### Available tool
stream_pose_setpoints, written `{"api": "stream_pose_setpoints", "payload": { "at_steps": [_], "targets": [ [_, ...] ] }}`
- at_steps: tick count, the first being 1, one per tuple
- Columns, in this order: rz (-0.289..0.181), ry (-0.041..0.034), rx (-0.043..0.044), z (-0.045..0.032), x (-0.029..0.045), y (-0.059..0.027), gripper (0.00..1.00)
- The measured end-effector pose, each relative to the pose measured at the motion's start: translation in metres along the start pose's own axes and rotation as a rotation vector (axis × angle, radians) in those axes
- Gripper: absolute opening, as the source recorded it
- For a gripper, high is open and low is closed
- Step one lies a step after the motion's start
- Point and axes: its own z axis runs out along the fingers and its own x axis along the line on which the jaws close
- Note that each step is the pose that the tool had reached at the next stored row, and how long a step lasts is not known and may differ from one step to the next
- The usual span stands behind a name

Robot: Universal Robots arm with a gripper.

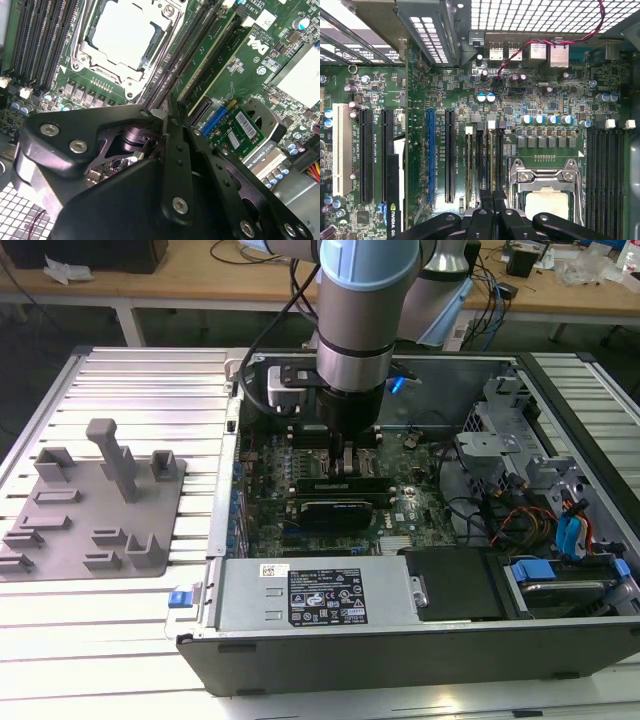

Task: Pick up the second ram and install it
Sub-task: 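Insert the second ram into the second slot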

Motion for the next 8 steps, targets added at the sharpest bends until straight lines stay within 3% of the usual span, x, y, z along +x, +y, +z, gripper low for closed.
{"api": "stream_pose_setpoints", "payload": {
  "at_steps": [8],
  "targets": [
    [0.000, 0.0000, 0.0000, 0.0004, 0.0000, -0.0006, 0.09]
  ]
}}
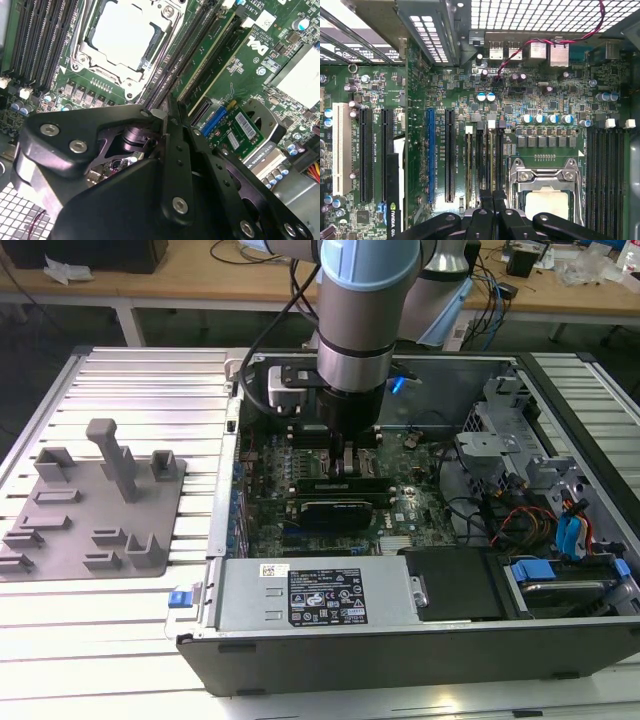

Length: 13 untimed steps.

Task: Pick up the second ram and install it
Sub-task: 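Insert the second ram into the second slot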

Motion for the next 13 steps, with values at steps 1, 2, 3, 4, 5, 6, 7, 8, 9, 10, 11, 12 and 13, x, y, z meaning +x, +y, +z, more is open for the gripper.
{"api": "stream_pose_setpoints", "payload": {
  "at_steps": [1, 2, 3, 4, 5, 6, 7, 8, 9, 10, 11, 12, 13],
  "targets": [
    [0.000, 0.0001, 0.0000, 0.0001, 0.0000, 0.0000, 0.09],
    [0.000, 0.0001, 0.0000, 0.0002, 0.0000, 0.0000, 0.09],
    [0.000, 0.0000, 0.0000, 0.0002, 0.0000, 0.0000, 0.09],
    [0.000, 0.0000, -0.0001, 0.0002, 0.0000, 0.0000, 0.09],
    [0.000, 0.0000, 0.0000, 0.0002, 0.0000, 0.0000, 0.09],
    [0.000, 0.0000, -0.0001, 0.0003, 0.0000, 0.0000, 0.09],
    [0.000, -0.0002, 0.0001, 0.0008, 0.0000, 0.0000, 0.09],
    [0.000, 0.0001, -0.0001, 0.0008, 0.0001, 0.0000, 0.09],
    [0.000, -0.0001, 0.0000, 0.0006, 0.0000, 0.0000, 0.09],
    [0.000, -0.0001, 0.0000, -0.0004, 0.0000, 0.0000, 0.09],
    [0.000, -0.0001, 0.0000, -0.0010, 0.0000, 0.0000, 0.09],
    [0.000, -0.0002, 0.0001, -0.0013, -0.0001, 0.0000, 0.09],
    [0.000, -0.0003, 0.0001, -0.0014, -0.0001, 0.0000, 0.09]
  ]
}}
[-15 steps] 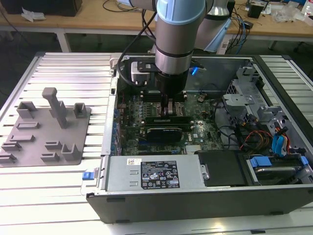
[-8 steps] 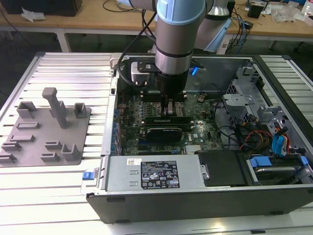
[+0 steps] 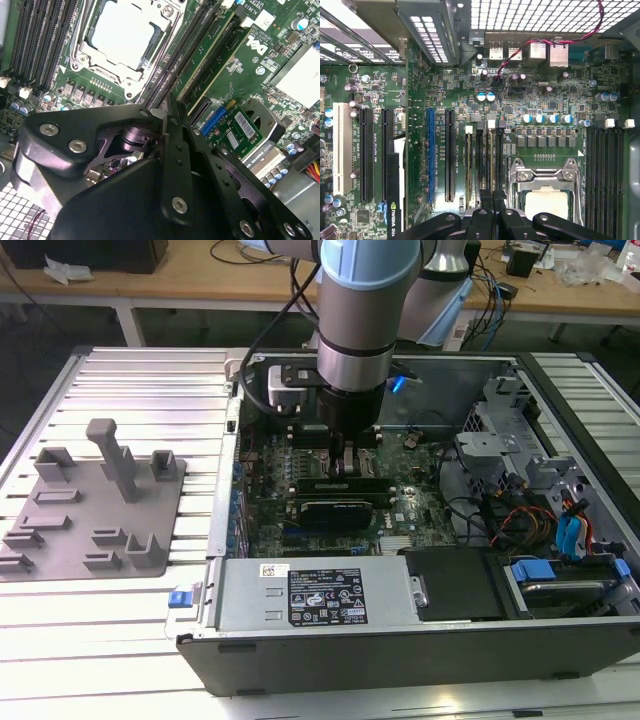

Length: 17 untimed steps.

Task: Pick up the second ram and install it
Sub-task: 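Insert the second ram into the second slot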

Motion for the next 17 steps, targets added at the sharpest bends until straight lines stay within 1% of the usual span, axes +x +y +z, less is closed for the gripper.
{"api": "stream_pose_setpoints", "payload": {
  "at_steps": [4, 10, 17],
  "targets": [
    [0.001, -0.0006, 0.0000, -0.0002, 0.0000, 0.0000, 0.09],
    [0.030, -0.0011, 0.0009, -0.0002, 0.0000, -0.0001, 0.09],
    [0.032, -0.0010, 0.0014, 0.0003, 0.0001, 0.0000, 0.09]
  ]
}}
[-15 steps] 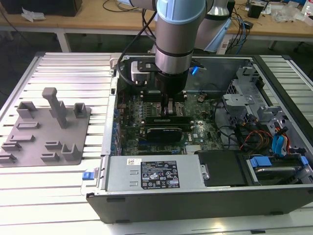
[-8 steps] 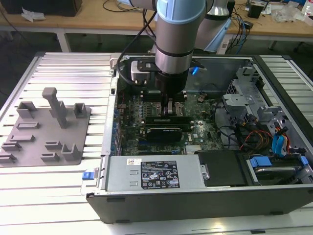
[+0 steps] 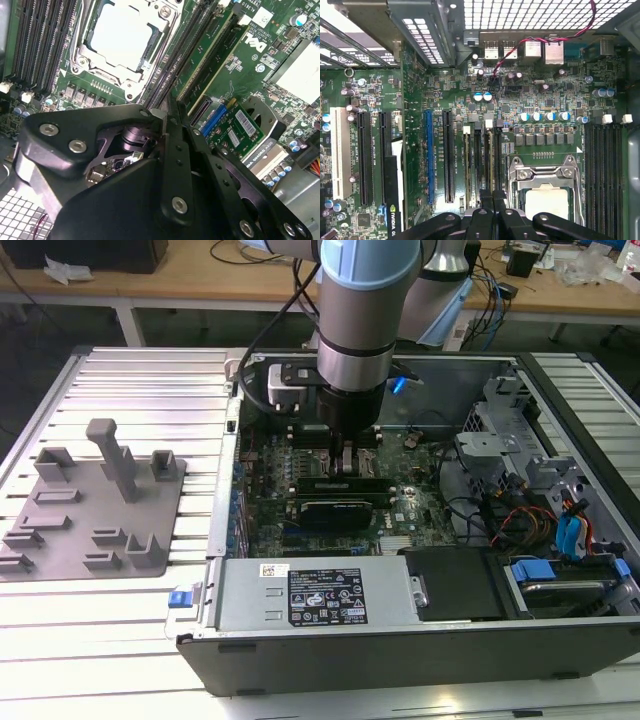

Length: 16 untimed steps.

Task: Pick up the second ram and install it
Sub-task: 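Insert the second ram into the second slot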

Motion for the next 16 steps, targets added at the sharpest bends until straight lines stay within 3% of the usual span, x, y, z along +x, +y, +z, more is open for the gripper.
{"api": "stream_pose_setpoints", "payload": {
  "at_steps": [7, 16],
  "targets": [
    [-0.021, -0.0002, -0.0006, 0.0002, 0.0000, 0.0000, 0.09],
    [-0.008, -0.0002, -0.0001, 0.0011, 0.0000, -0.0002, 0.09]
  ]
}}
